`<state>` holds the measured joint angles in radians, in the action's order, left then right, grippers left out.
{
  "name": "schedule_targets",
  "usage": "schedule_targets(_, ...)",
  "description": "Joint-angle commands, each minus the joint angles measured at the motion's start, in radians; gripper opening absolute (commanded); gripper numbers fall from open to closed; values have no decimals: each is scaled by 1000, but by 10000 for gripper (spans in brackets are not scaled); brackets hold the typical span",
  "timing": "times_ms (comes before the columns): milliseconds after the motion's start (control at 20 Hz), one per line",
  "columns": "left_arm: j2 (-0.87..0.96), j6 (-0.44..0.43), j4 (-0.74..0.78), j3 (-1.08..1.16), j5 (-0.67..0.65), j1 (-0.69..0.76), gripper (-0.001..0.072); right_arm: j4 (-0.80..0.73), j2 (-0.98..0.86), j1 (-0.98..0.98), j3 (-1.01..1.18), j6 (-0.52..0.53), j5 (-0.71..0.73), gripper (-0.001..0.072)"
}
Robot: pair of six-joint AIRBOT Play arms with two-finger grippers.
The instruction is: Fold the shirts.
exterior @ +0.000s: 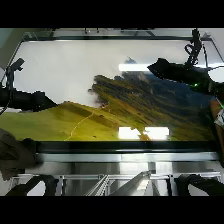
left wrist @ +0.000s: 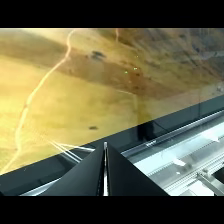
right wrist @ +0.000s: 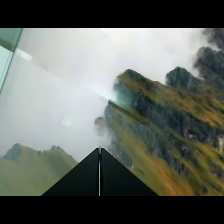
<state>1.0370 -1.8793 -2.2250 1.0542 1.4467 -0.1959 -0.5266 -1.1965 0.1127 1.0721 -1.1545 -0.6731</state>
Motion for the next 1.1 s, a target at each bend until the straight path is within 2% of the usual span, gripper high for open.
schedule_targets(0, 0, 0, 0, 0, 0, 0, 13, 0, -1, 1, 0, 0, 0, 19)
schedule_targets(550, 0, 0, 0, 0, 0, 0, 14, 0, -1, 1, 0, 0, 0, 20)
schedule_targets(700, 0, 0, -2, 0, -58, 0, 14, 0, -1, 1, 0, 0, 46, 19)
schedule_targets(850, 1, -1, 0, 0, -58, 0, 16, 1, -1, 1, 0, 0, 45, 20)
schedule_targets(900, 3, -1, 1, 0, -55, 0, 142, 0, -1, 1, 0, 0, 45, 20)
schedule_targets(950, 3, -1, 6, 0, -38, -1, 406, 0, -1, 1, 0, 0, 45, 20)
schedule_targets(1000, 3, 3, 10, 0, -6, -7, 720, 0, -1, 1, 0, 0, 45, 19)
schedule_targets(1050, 2, 3, 9, 3, 26, -24, 720, 0, -1, 1, -1, 0, 44, 19)
